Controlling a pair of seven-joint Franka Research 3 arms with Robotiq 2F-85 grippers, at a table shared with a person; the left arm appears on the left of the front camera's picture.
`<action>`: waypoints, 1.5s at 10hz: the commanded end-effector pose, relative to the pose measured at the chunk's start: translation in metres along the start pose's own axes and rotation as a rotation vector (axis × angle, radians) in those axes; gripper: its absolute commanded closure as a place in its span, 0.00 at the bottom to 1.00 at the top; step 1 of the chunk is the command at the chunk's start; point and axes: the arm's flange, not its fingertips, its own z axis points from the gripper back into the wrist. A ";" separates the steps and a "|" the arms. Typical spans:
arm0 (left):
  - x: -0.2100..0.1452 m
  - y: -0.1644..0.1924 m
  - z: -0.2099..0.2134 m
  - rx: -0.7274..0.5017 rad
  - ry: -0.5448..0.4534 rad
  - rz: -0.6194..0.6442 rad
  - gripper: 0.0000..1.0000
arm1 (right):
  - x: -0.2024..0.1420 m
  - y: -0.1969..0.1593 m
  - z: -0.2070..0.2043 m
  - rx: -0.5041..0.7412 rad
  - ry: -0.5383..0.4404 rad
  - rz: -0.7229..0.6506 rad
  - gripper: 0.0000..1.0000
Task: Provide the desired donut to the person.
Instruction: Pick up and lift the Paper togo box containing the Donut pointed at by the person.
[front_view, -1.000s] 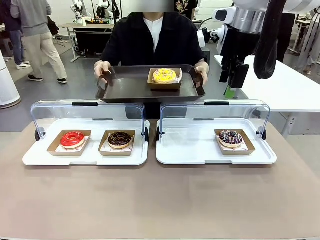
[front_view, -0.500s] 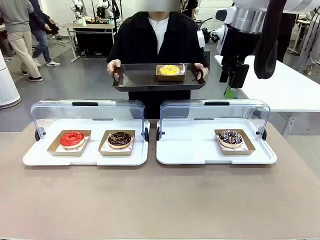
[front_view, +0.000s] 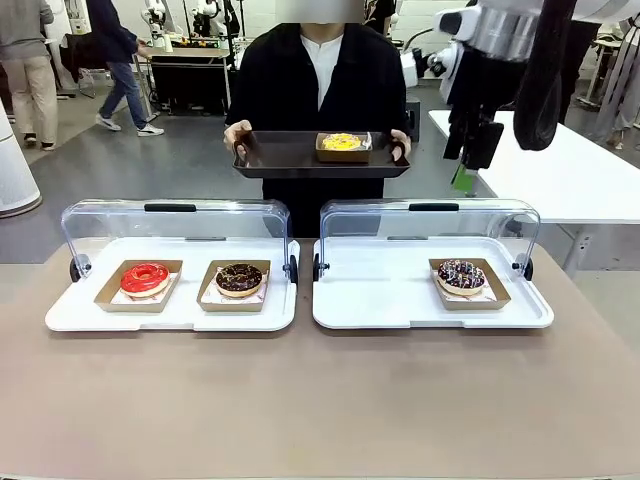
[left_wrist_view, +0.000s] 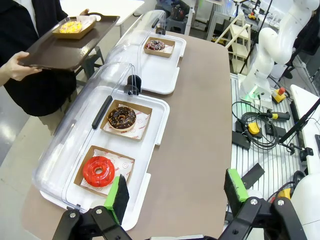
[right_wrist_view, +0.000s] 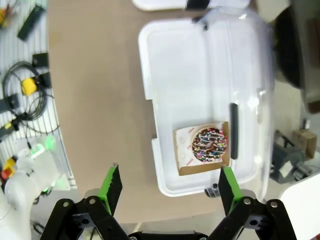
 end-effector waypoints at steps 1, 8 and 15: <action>0.001 -0.001 0.001 -0.002 -0.008 -0.007 0.00 | -0.043 -0.036 0.026 0.056 -0.186 -0.049 0.00; 0.001 -0.001 0.001 -0.002 -0.008 -0.007 0.00 | -0.243 -0.076 0.010 0.128 -0.699 -0.038 0.00; 0.001 -0.001 0.001 -0.002 -0.008 -0.007 0.00 | -0.326 -0.071 -0.014 0.112 -0.881 -0.138 0.00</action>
